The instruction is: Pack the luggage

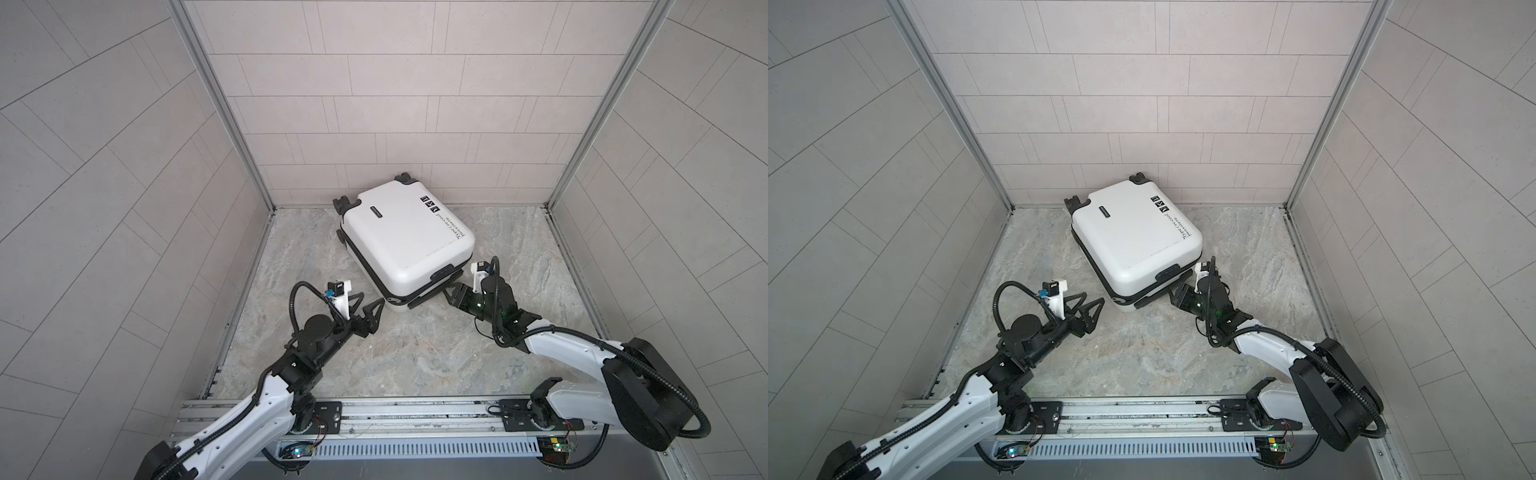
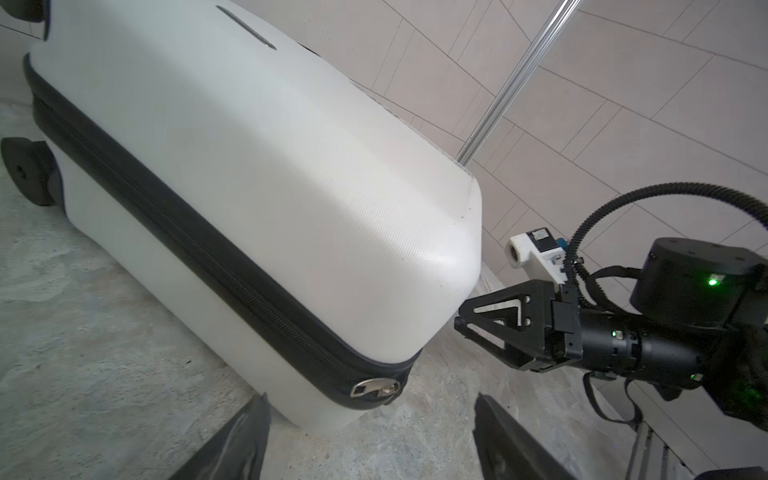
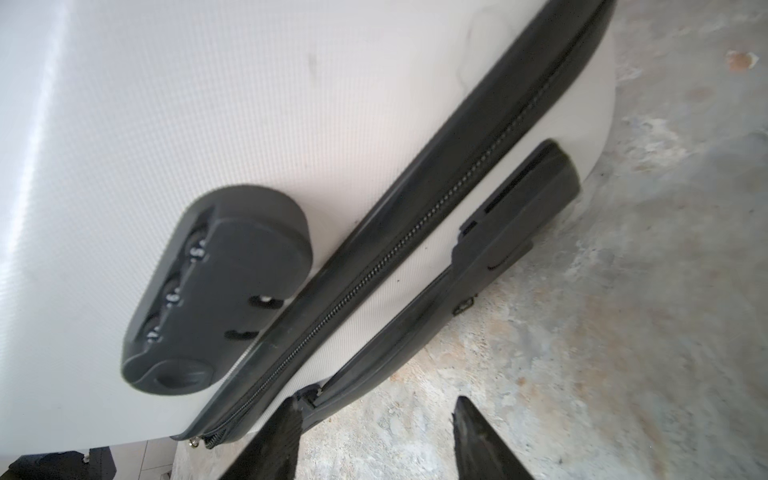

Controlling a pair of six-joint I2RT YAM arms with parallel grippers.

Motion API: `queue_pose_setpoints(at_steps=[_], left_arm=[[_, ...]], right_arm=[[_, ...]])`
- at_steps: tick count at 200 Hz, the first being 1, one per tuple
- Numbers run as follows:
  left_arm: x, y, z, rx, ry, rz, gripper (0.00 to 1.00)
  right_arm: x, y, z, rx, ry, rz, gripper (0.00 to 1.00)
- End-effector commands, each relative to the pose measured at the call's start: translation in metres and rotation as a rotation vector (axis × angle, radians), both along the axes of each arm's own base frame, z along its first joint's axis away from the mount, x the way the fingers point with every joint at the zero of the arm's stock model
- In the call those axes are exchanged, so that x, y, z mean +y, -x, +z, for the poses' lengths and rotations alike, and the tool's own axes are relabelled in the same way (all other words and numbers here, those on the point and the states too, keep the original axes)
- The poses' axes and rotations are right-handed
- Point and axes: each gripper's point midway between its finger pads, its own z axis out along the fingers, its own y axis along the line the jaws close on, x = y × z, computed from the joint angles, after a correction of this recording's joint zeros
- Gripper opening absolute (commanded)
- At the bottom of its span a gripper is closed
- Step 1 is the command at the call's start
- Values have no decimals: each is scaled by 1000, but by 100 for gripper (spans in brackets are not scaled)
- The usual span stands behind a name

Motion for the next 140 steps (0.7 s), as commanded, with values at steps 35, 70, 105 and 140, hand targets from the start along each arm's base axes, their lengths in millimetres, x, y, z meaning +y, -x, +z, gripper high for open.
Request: queue_pose_setpoints(at_steps=[35,70,105,140], left_arm=[[-14,0,-5,-110,-83,-88,75],[-29,-8,-23,-109,-152,-142,67],[-35,-14,-26,-160,-194,-156,61],[-41,-17,-26,-198,-243,-183,60]], right_arm=[[-10,-4,-3,8,35,0,61],[-6,-7,-4,13,17,12,58],[-5,-9,-3,14,12,13,54],[-4,-11,-4,16,8,20,50]])
